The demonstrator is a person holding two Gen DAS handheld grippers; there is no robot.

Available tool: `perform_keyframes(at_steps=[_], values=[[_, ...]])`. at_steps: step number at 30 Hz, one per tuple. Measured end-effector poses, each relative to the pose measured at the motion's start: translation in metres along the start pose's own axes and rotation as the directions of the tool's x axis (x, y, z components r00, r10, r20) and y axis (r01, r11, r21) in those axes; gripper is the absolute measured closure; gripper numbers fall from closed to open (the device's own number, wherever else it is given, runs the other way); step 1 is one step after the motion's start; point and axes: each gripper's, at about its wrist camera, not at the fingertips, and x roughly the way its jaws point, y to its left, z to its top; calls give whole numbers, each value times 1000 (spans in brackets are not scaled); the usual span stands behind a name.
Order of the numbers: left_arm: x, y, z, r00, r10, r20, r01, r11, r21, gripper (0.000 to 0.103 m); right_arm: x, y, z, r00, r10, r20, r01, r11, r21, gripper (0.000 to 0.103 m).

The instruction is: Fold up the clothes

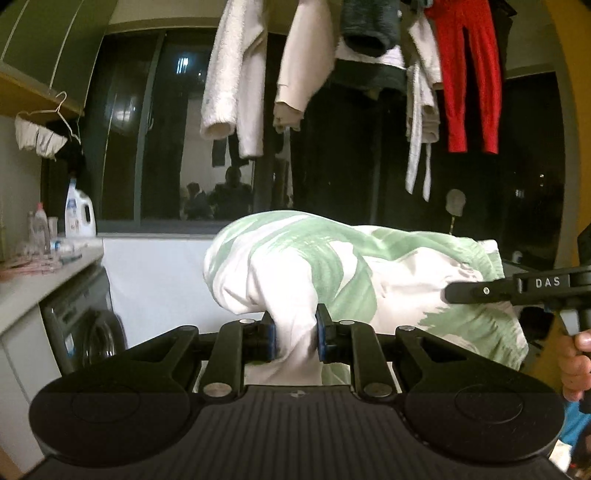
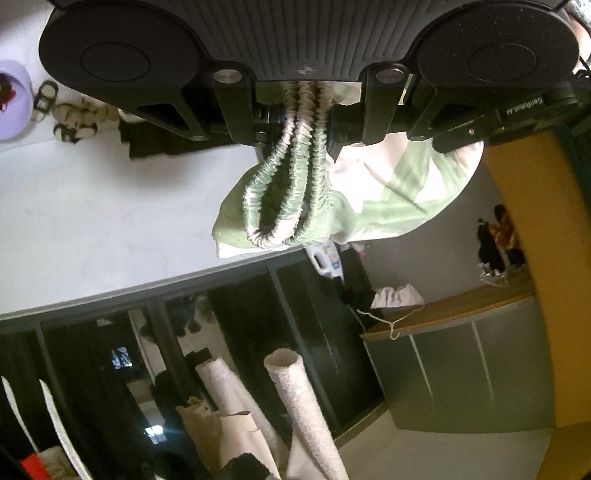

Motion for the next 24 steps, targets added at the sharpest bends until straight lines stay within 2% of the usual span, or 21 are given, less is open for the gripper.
perform_keyframes(at_steps=[3,6,9,11,13,14,16,17,18,19,20,22,23,24], values=[[38,22,4,999,-22,-31,22,1000,13,83,46,-16,14,1000,-21,-21,22,999,43,86],[83,46,-3,995,-54,-88,52,998,-28,83,85,-33,16,996,-69,-51,72,995,73,86],[120,61,-24,988,-79,-134,67,994,-86,83,120,-55,4,987,-132,-94,141,986,87,86],[150,67,-44,980,-82,-180,66,993,-97,83,148,-70,-6,971,-199,-130,209,975,70,86],[185,73,-68,964,-74,-255,54,995,-82,81,180,-85,-22,940,-288,-182,298,954,27,86],[205,74,-82,947,-58,-317,40,997,-64,77,196,-93,-30,920,-332,-207,340,940,3,85],[241,76,-107,900,-22,-436,8,999,-32,62,226,-104,-50,868,-427,-254,423,903,-72,83],[249,78,-115,889,-4,-459,-11,1000,-28,46,237,-105,-59,844,-470,-257,454,882,-122,76],[255,80,-122,881,15,-473,-31,999,-26,36,247,-106,-69,819,-513,-257,483,858,-173,66],[255,84,-122,880,17,-474,-36,999,-32,32,257,-107,-77,795,-551,-252,508,833,-220,62],[254,89,-121,882,15,-471,-38,998,-40,29,261,-104,-80,786,-572,-234,519,817,-251,57],[243,100,-115,887,10,-461,-37,998,-51,28,265,-96,-79,776,-595,-212,538,798,-271,37],[235,102,-112,896,18,-443,-44,998,-47,28,260,-88,-77,776,-602,-190,548,791,-272,30],[227,106,-107,908,31,-418,-53,998,-40,25,256,-81,-74,775,-609,-169,557,784,-273,29]])
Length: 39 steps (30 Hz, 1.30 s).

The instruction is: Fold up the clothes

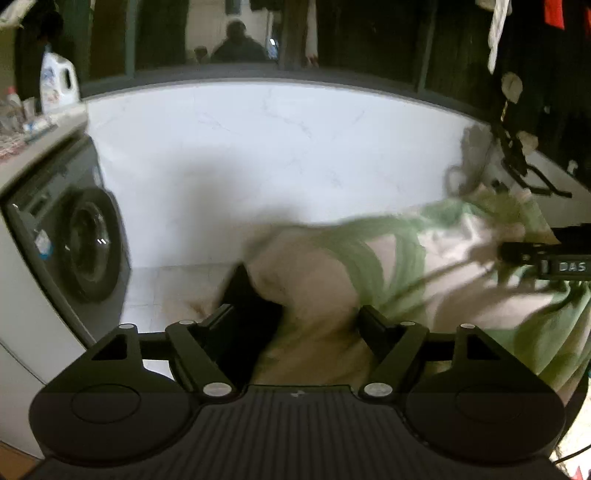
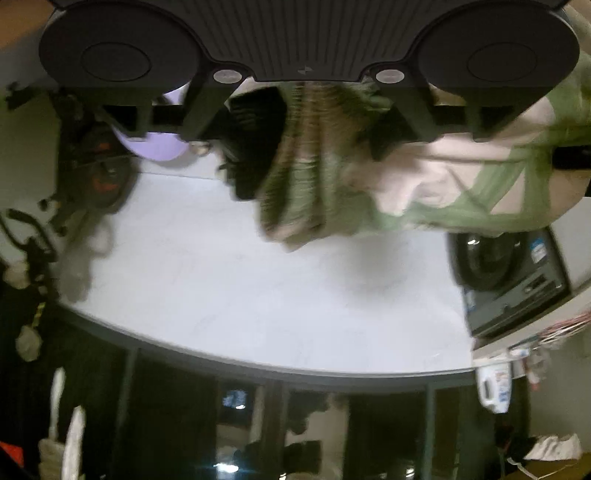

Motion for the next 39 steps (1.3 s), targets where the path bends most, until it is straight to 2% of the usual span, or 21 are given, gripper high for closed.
perform_keyframes(at_steps=[1,3,4,7,9,12,13,16,18,24,28,31,36,39], values=[[-12,3,-1,999,9,32,-9,1000,2,23,-9,2,1,1000,-8,22,8,1000,3,28],[-30,1,-4,998,1,67,-3,1000,24,9,-31,4,0,997,13,77,-14,1000,14,10],[-34,-4,-7,998,-6,70,3,999,41,8,-38,6,-4,996,22,85,-23,1000,10,8],[-28,-18,-15,999,-20,32,17,996,88,4,-36,14,-20,999,-1,36,2,999,-33,2],[-9,-27,-22,999,-12,-30,15,995,100,1,-29,17,-34,999,-36,-2,36,998,-50,1],[3,-19,-31,998,-33,-45,33,999,3,0,-8,17,-43,998,-35,-48,37,999,29,1],[2,-17,-30,998,-36,-51,34,999,-28,0,-2,16,-46,998,-33,-60,36,998,59,1],[-18,-18,-30,999,15,-40,-15,1000,-16,0,-14,8,-48,999,-9,-52,17,988,155,1],[-36,-21,-32,999,48,2,-48,999,6,1,-31,-1,-50,1000,0,-15,3,984,177,1],[-101,-47,-51,990,83,113,-84,996,6,0,-107,-16,-69,990,-14,141,-8,988,156,1],[-136,-76,-83,987,109,116,-107,994,-28,0,-154,-34,-98,989,21,149,-41,990,138,1],[-159,-102,-116,985,144,97,-139,989,-54,0,-187,-44,-133,990,46,136,-64,988,138,1],[-192,-148,-182,977,210,31,-208,976,-62,0,-235,-59,-208,990,83,114,-98,987,130,1],[-202,-172,-217,968,247,-48,-249,967,-46,0,-260,-60,-247,986,122,114,-133,986,97,1]])
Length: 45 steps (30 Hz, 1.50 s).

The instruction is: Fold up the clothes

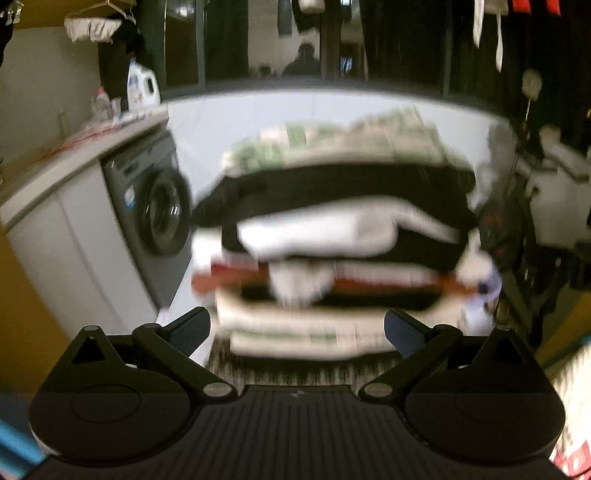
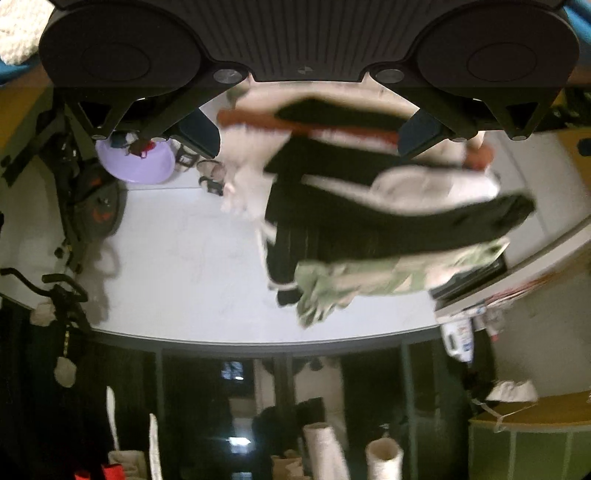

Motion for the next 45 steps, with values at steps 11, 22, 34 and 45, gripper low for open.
perform_keyframes(at_steps=[11,22,34,45], values=[[-71,-5,-70,1000,-4,-23,4,1000,-31,0,-97,15,-87,991,-3,-134,0,1000,-18,1],[-142,32,-151,996,-72,-52,72,997,-8,0,-196,70,-174,968,-165,-187,161,986,-36,1],[-208,30,-217,980,-146,-132,154,986,56,0,-295,113,-259,927,-271,-260,273,962,-30,1],[-241,5,-245,980,-115,-162,135,984,116,0,-332,98,-290,919,-234,-317,266,962,59,1]])
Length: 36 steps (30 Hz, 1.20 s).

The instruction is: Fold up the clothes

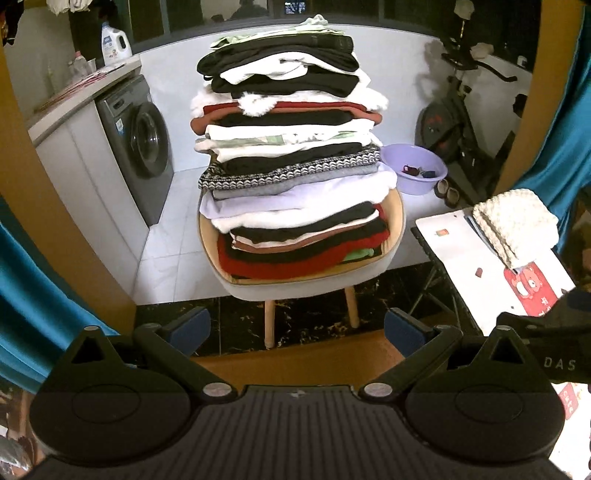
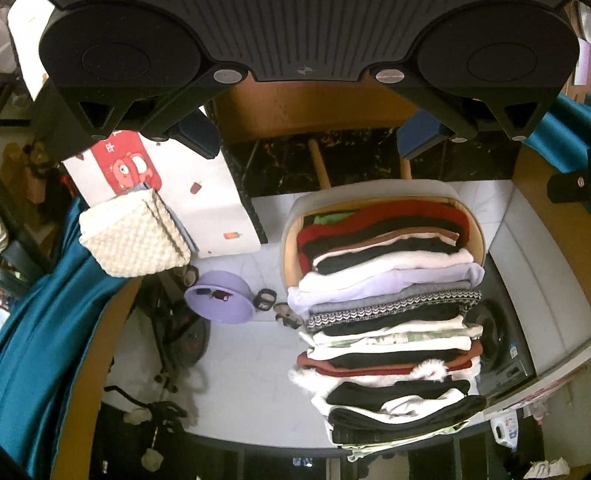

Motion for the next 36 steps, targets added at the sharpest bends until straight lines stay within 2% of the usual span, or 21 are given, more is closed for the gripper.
perform_keyframes(at_steps=[5,14,36], values=[[-4,-7,-12,999,-10,-32,10,1000,0,0,-10,-2,-13,1000,-9,21,10,1000,-26,1],[-12,-7,-18,999,-16,-36,15,999,-32,0,-18,3,-26,1000,-7,29,8,999,-38,1],[-10,0,-16,1000,-16,-26,15,999,-40,0,-13,13,-14,999,13,45,-11,999,-47,1]])
